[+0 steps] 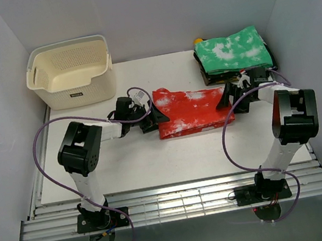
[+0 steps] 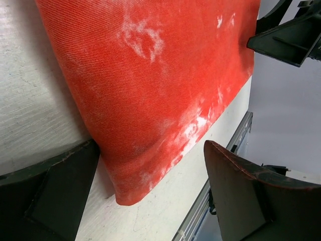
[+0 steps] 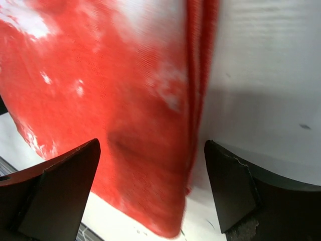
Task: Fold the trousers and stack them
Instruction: Neatly place the folded trousers to the corner
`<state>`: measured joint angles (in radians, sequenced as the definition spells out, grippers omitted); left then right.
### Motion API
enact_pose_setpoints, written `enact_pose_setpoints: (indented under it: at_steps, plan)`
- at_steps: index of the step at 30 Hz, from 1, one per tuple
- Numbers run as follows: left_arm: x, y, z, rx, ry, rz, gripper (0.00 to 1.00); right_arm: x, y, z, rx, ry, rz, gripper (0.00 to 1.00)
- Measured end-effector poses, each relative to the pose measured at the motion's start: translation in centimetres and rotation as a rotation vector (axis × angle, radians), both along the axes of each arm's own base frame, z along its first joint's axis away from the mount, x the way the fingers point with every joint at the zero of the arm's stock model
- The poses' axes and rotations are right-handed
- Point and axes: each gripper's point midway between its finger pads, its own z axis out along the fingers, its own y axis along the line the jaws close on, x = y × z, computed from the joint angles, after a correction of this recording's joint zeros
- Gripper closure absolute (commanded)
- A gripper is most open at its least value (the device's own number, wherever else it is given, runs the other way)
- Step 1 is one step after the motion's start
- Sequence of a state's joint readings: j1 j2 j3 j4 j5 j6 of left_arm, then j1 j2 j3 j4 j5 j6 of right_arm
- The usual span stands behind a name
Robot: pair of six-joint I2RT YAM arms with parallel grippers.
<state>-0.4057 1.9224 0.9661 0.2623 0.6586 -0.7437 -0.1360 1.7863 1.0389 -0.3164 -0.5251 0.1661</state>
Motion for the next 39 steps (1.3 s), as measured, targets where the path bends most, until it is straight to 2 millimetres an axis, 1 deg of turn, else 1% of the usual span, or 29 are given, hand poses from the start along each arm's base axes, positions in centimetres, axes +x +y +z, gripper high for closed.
enact_pose_setpoints:
  at_steps: [2, 4, 6, 7, 8, 10, 11, 13, 15, 17, 19, 22, 23, 26, 27, 29, 30, 31, 35, 37, 39]
  plan:
    - [0.1, 0.1, -0.1, 0.011, 0.009, 0.007, 0.02, 0.6, 1.3, 0.0, 0.005, -0.026, 0.029, 0.11]
    - [0.1, 0.1, -0.2, 0.017, 0.016, 0.016, 0.02, 0.9, 2.3, 0.0, 0.003, -0.041, 0.051, 0.14]
    - [0.1, 0.2, -0.2, 0.024, 0.029, 0.028, 0.02, 1.1, 2.7, -0.1, -0.005, -0.049, 0.065, 0.24]
    - [0.0, 0.3, -0.2, 0.027, 0.035, 0.033, 0.02, 1.2, 2.8, -0.2, -0.004, -0.046, 0.065, 0.31]
    - [0.0, 0.3, -0.2, 0.028, 0.041, 0.036, 0.03, 1.4, 2.6, -0.4, -0.009, -0.044, 0.063, 0.46]
    - [-0.2, 0.4, -0.3, 0.027, 0.048, 0.04, 0.08, 1.5, 2.4, -0.9, -0.016, -0.033, 0.056, 0.62]
    - [-0.2, 0.4, -0.4, 0.028, 0.05, 0.044, 0.1, 1.4, 2.5, -1.2, -0.008, -0.026, 0.059, 0.78]
    - [-0.3, 0.4, -0.5, 0.027, 0.053, 0.048, 0.13, 1.4, 2.7, -1.4, 0.001, -0.017, 0.061, 0.91]
    - [-0.4, 0.4, -0.6, 0.025, 0.056, 0.05, 0.13, 1.3, 2.7, -1.4, 0.002, -0.015, 0.062, 0.92]
    - [-0.4, 0.4, -0.5, 0.02, 0.058, 0.052, 0.08, 1.3, 2.7, -1.3, 0.003, -0.012, 0.064, 0.92]
    - [-0.5, 0.3, -0.4, 0.016, 0.059, 0.055, 0.07, 1.3, 2.7, -1.3, 0.002, -0.011, 0.066, 0.92]
    - [-0.8, 0.1, -0.5, 0.03, 0.065, 0.071, 0.14, 1.2, 2.8, -1.3, 0.004, -0.008, 0.069, 0.92]
    - [-0.9, 0.1, -0.5, 0.043, 0.068, 0.079, 0.21, 1.1, 2.8, -1.3, 0.005, -0.007, 0.07, 0.92]
    - [-1.8, -0.4, -1.1, 0.084, 0.081, 0.088, 0.37, 1.1, 2.9, -1.2, 0.004, -0.008, 0.076, 0.92]
    - [-2.1, -0.6, -1.4, 0.097, 0.084, 0.088, 0.5, 1.0, 2.9, -1.2, 0.003, -0.009, 0.079, 0.92]
    - [-2.5, -0.7, -2.0, 0.132, 0.092, 0.091, 0.68, 0.9, 3.0, -1.1, -0.003, -0.014, 0.09, 0.92]
    - [-2.7, -0.7, -2.3, 0.145, 0.097, 0.089, 0.94, 0.7, 3.1, -1.0, -0.008, -0.014, 0.099, 0.92]
    - [-2.8, -0.8, -2.4, 0.152, 0.102, 0.087, 1.0, 0.6, 3.2, -0.9, -0.013, -0.014, 0.108, 0.92]
    - [-2.7, -1.0, -2.0, 0.183, 0.085, 0.062, 1.0, -0.1, 3.1, -0.1, -0.056, -0.024, 0.137, 0.92]
    - [-2.8, -1.1, -1.8, 0.202, 0.071, 0.049, 1.0, -0.6, 3.0, 0.9, -0.076, -0.036, 0.152, 0.92]
    - [-3.0, -1.3, -1.3, 0.222, 0.045, 0.029, 1.0, -0.8, 2.9, 2.4, -0.098, -0.062, 0.167, 0.92]
